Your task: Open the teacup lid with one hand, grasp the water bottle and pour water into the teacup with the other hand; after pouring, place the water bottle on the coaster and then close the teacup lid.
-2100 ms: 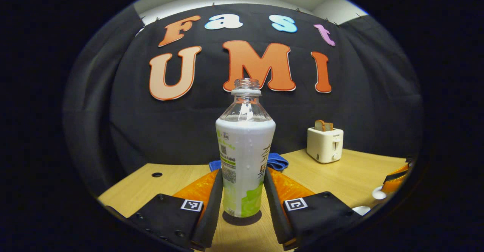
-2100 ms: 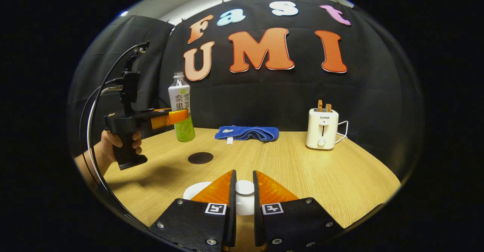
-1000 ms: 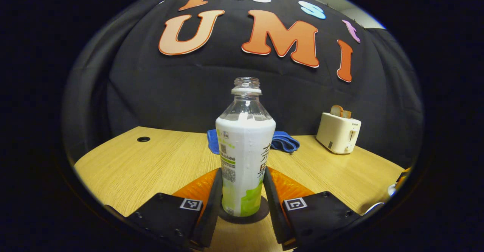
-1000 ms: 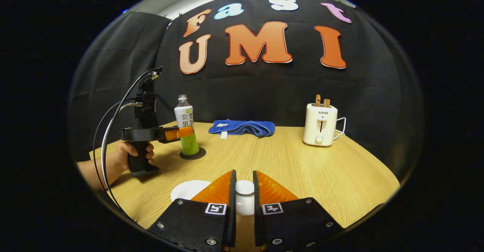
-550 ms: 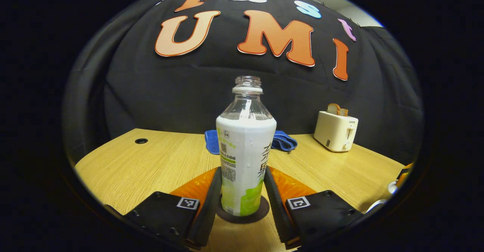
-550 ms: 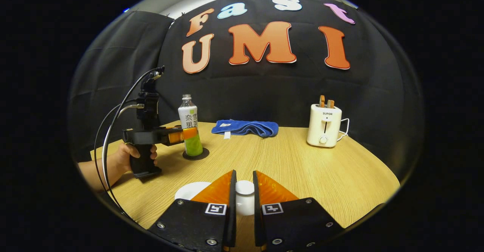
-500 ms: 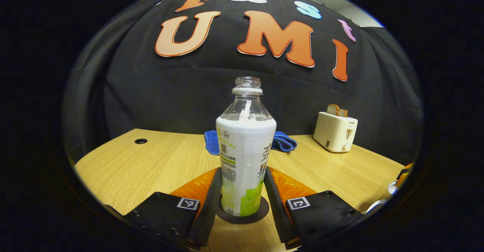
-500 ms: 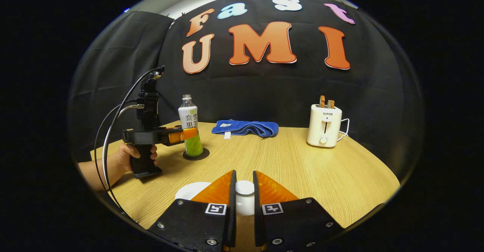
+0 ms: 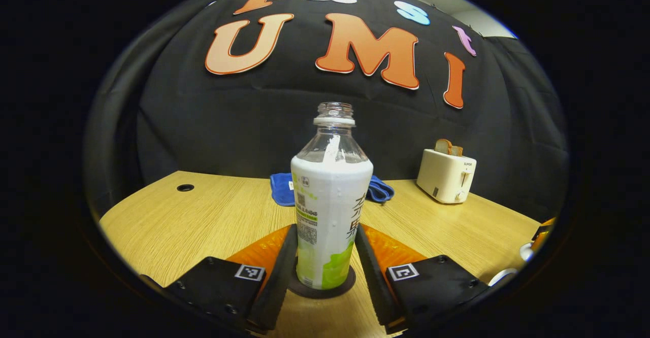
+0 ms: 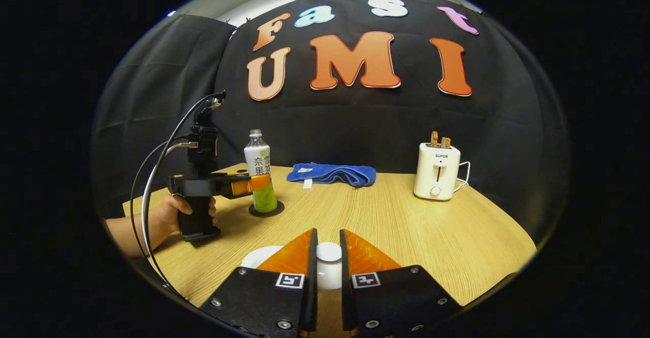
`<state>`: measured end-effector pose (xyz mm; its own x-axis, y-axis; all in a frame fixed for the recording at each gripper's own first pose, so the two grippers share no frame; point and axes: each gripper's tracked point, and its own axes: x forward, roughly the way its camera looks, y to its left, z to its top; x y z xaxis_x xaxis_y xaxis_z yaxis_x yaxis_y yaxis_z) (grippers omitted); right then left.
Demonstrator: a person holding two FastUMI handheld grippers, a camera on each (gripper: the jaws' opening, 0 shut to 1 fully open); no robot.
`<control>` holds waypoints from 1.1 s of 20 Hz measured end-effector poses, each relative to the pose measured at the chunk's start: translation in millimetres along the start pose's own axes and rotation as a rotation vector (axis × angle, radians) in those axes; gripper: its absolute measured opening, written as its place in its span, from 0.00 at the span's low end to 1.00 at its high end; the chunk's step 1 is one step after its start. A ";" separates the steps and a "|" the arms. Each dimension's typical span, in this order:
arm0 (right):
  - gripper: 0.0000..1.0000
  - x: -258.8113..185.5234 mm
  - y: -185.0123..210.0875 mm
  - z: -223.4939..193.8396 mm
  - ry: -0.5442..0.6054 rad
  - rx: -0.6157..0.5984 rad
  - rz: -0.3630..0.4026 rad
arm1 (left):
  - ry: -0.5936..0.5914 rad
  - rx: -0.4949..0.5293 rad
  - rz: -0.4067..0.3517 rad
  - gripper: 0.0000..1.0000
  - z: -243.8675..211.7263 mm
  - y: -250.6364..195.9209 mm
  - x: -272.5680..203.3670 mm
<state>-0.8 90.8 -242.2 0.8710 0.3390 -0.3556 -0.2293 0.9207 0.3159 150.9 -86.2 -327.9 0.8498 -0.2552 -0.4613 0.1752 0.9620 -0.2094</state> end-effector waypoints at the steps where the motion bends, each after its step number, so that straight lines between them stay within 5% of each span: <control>1: 0.19 -0.2 1.1 1.0 0.000 0.000 0.002 | 0.002 0.009 0.006 0.74 -0.4 2.0 -0.9; 6: 0.19 -4.4 9.3 6.9 -0.013 -0.008 0.018 | -0.006 0.054 0.007 0.97 4.8 -0.2 -10.6; 22: 0.19 13.5 55.1 -12.9 0.016 -0.044 0.084 | -0.158 0.109 0.102 0.97 41.4 13.7 -128.9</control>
<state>-7.3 148.6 -240.9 0.8411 0.4181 -0.3432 -0.3207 0.8964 0.3061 64.3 -36.1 -235.7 0.9318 -0.1463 -0.3322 0.1301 0.9890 -0.0704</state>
